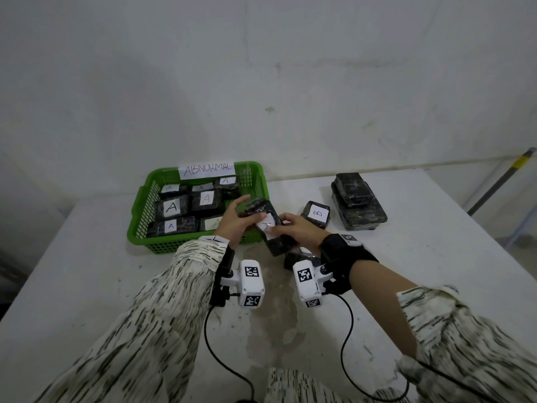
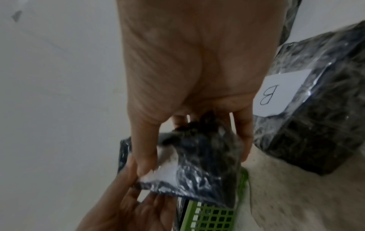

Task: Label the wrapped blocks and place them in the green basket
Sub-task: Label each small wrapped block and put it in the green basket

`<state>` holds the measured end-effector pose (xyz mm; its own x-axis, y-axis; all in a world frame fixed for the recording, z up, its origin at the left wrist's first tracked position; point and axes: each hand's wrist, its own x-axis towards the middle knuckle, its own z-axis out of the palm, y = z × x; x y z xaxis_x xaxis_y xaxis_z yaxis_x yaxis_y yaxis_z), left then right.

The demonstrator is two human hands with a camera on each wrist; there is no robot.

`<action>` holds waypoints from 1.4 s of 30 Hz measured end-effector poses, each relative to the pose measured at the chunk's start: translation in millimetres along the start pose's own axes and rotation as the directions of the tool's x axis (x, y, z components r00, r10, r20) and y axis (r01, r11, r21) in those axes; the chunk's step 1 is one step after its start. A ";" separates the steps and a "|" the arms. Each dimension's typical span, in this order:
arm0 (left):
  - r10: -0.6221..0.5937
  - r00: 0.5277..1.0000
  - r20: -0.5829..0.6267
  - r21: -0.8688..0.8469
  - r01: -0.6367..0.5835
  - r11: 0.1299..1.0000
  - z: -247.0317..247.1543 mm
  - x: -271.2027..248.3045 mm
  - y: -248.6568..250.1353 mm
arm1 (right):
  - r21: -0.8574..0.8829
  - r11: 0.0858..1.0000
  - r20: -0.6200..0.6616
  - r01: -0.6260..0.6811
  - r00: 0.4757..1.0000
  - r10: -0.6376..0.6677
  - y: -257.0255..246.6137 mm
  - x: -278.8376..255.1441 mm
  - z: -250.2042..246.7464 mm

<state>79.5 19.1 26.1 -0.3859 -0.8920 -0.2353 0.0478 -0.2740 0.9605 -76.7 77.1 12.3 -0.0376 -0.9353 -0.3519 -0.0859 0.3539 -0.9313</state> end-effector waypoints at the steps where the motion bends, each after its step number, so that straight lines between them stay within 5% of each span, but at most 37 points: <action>1: 0.005 1.000 0.029 0.038 -0.006 0.999 1.7 -0.1 0.5 | -0.008 1.000 -0.025 0.027 0.999 -0.027 -0.8 0.7 3.2; 8: 0.074 0.996 0.046 0.187 -0.081 0.979 -1.0 -4.0 1.8 | -0.017 0.999 -0.026 0.029 0.999 -0.030 -6.2 -0.1 9.5; 14: 0.059 0.974 0.217 0.374 -0.138 0.917 -5.0 -2.8 1.4 | 0.105 0.994 -0.038 0.010 0.999 -0.006 -10.0 -4.7 6.5; 17: 0.046 0.990 0.135 0.374 -0.094 0.923 0.8 0.6 -2.0 | 0.077 0.996 -0.111 0.048 0.993 -0.040 -10.5 -3.6 6.2; 21: 0.152 0.979 -0.139 0.396 -0.086 0.914 0.2 6.1 -7.4 | 0.171 0.984 -0.024 0.055 0.998 -0.052 -11.3 -7.6 2.7; 30: -0.124 0.992 0.027 0.085 0.121 0.989 4.8 0.9 -3.6 | 0.144 0.982 -0.181 0.126 0.979 -0.099 -13.0 -6.6 4.0; 42: -0.047 0.995 -0.088 0.204 0.064 0.977 12.7 6.7 -0.7 | 0.106 0.985 -0.149 0.138 0.981 -0.122 -14.5 -4.7 8.5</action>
<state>65.2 17.9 25.7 -0.3049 -0.9064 -0.2924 -0.1660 -0.2518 0.9535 -66.9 76.4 26.6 -0.1749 -0.9601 -0.2181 0.0157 0.2187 -0.9757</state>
